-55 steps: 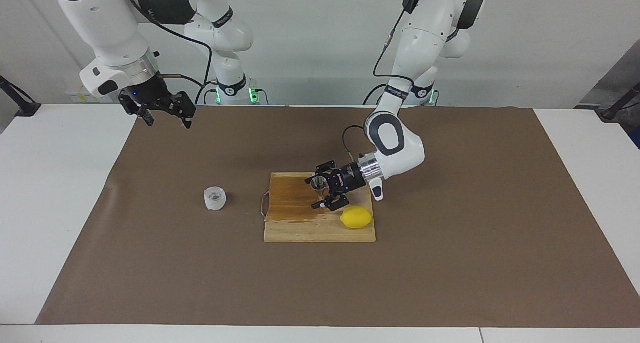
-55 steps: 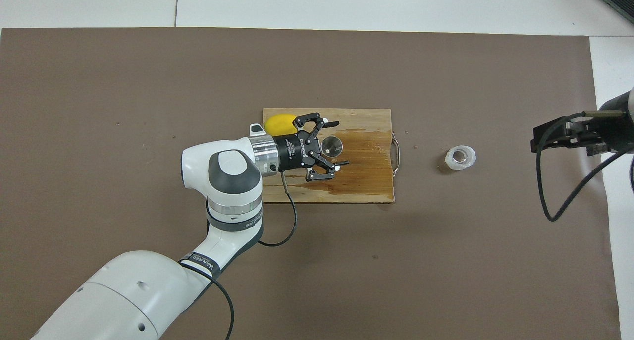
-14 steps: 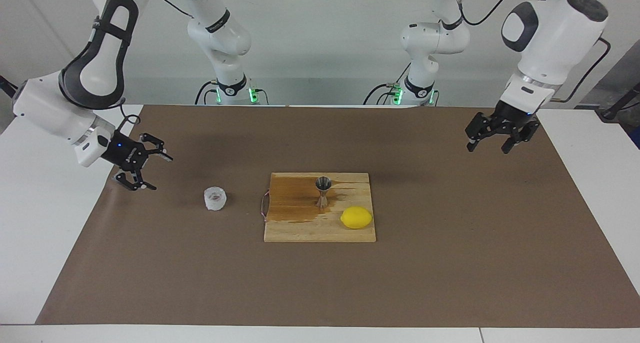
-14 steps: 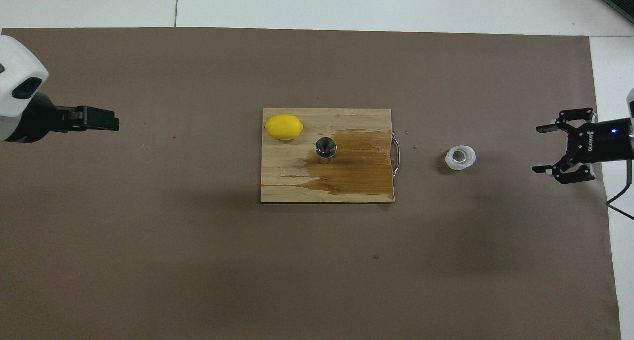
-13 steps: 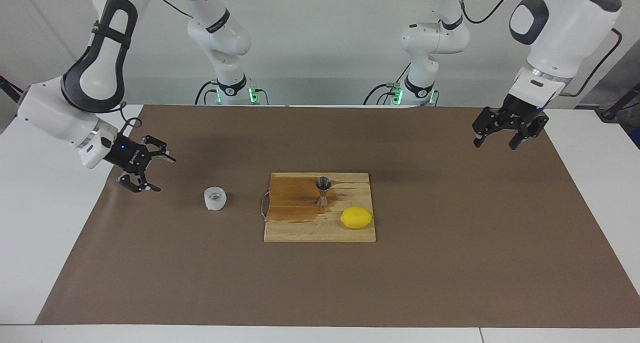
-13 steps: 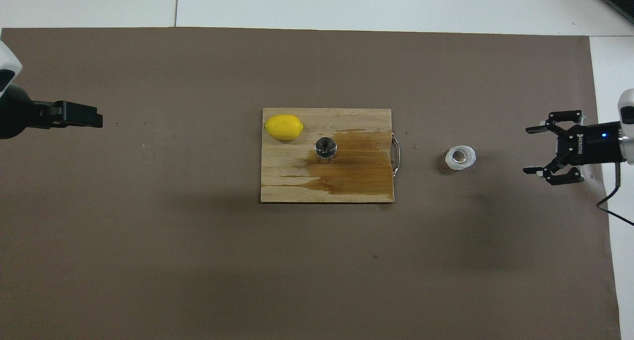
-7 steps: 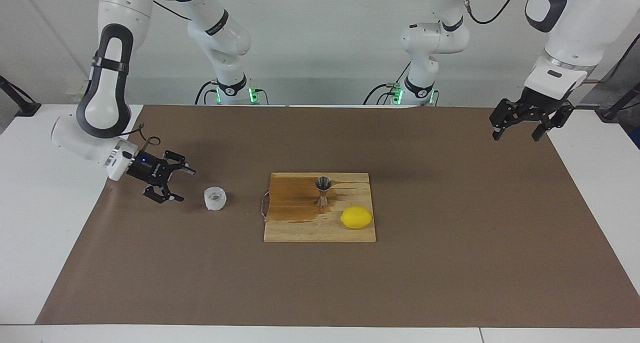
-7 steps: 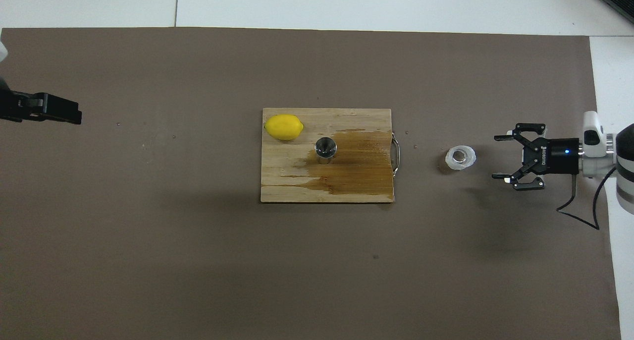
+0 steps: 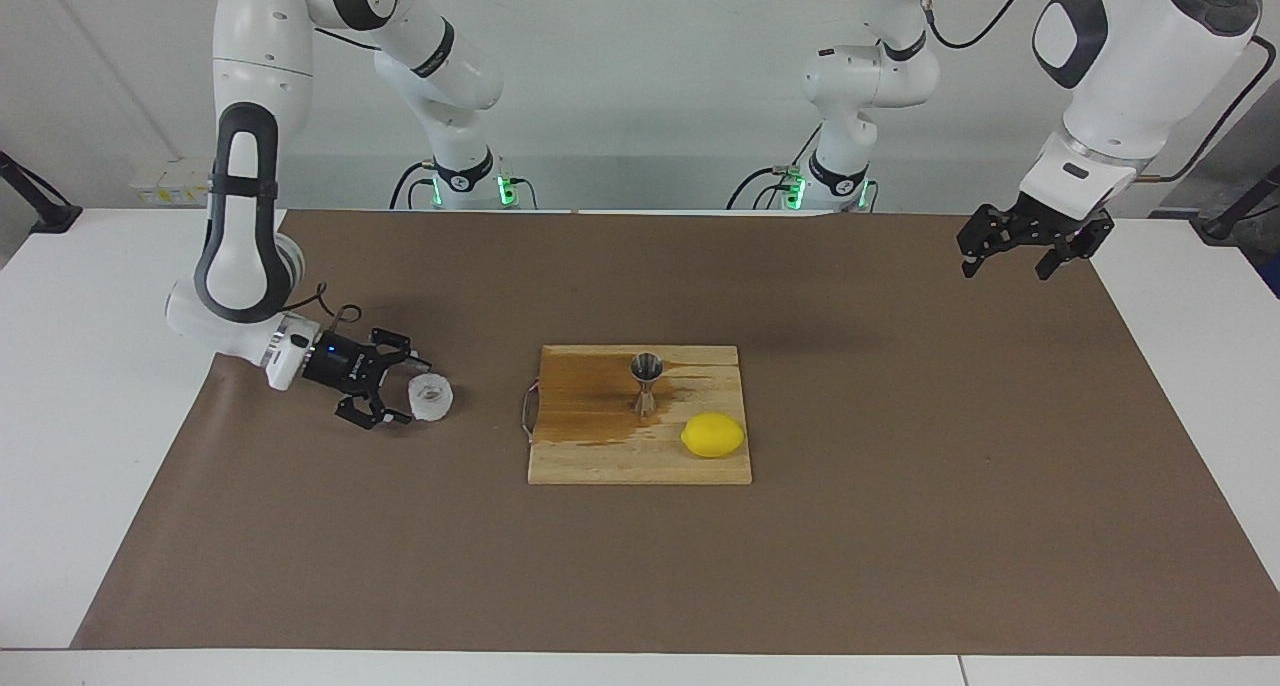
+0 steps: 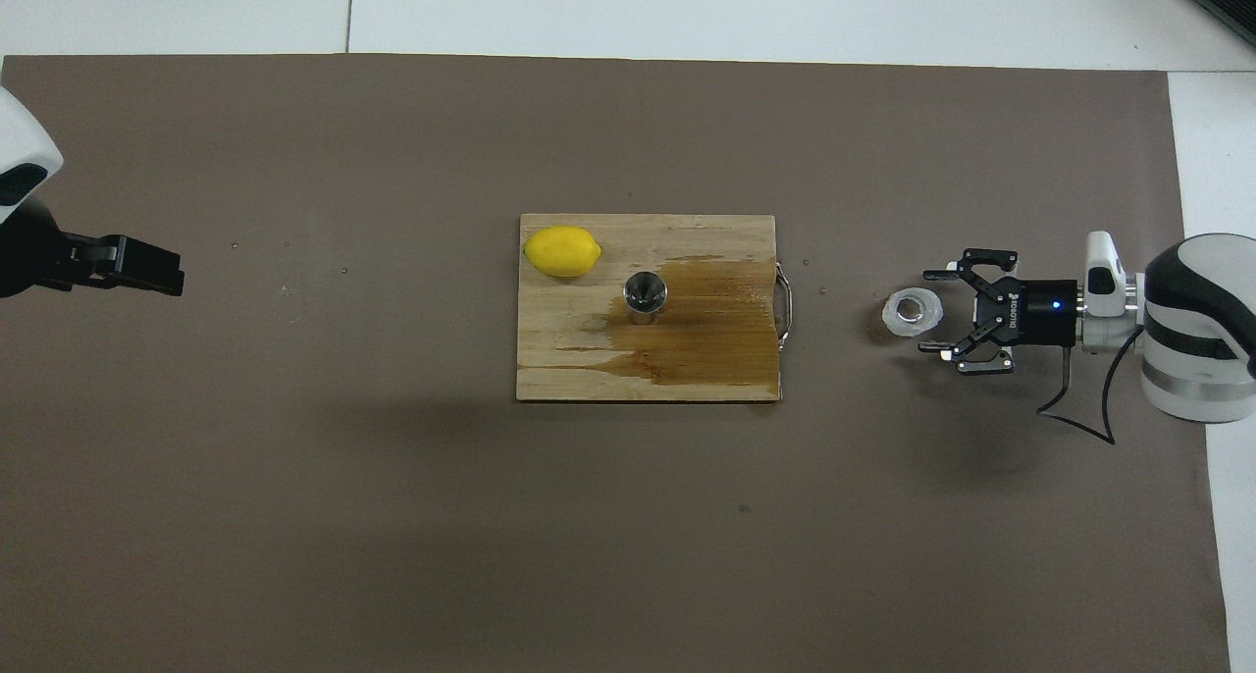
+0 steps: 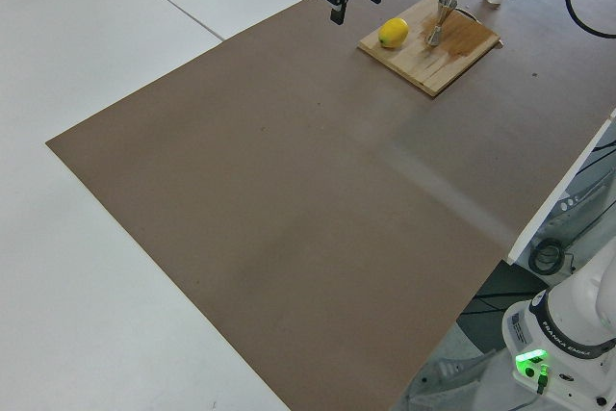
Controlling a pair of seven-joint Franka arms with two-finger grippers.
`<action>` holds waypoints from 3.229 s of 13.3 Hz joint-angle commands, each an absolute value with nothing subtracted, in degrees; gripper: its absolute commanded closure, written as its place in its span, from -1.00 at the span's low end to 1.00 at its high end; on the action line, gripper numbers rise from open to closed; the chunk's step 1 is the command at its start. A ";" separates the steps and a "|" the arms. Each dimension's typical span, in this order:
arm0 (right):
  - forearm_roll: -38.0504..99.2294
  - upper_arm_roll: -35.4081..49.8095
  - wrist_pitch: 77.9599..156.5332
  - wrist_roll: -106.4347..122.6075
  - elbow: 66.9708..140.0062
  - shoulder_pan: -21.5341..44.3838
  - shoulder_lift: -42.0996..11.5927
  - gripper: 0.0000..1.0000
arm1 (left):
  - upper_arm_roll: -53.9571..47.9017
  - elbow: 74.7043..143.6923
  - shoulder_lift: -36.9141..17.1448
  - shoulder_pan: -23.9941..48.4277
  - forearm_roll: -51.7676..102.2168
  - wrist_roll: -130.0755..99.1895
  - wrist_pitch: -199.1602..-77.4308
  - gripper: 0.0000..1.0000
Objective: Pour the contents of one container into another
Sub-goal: 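Reach and grasp the small white cup with the right gripper, then lift the white cup with the right gripper above the metal cup, then tilt the white cup over the metal cup with the right gripper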
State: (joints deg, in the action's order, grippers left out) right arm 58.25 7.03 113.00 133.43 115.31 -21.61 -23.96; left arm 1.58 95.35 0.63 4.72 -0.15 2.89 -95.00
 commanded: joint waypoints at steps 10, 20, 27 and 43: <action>59.15 7.82 118.65 135.88 115.41 -18.81 -22.85 0.67 | 1.49 98.09 3.43 4.13 -0.18 2.90 -92.46 -1.00; 46.09 7.73 126.01 101.65 112.24 -1.34 -11.52 0.68 | 1.49 98.00 3.43 4.13 -0.18 2.99 -92.55 -1.00; 31.59 7.82 135.70 77.38 107.94 9.31 -12.91 0.68 | 1.49 98.09 3.34 4.13 -0.18 2.99 -92.55 -1.00; -11.06 7.82 135.80 44.74 107.05 22.24 -12.75 0.70 | 1.49 98.00 3.34 4.13 -0.18 2.99 -92.55 -1.00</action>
State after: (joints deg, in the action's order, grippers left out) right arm -7.92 7.82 137.97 46.29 107.59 22.05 -13.15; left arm 1.80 96.37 1.74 4.70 -0.15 2.85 -92.37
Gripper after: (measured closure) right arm 0.498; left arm 0.000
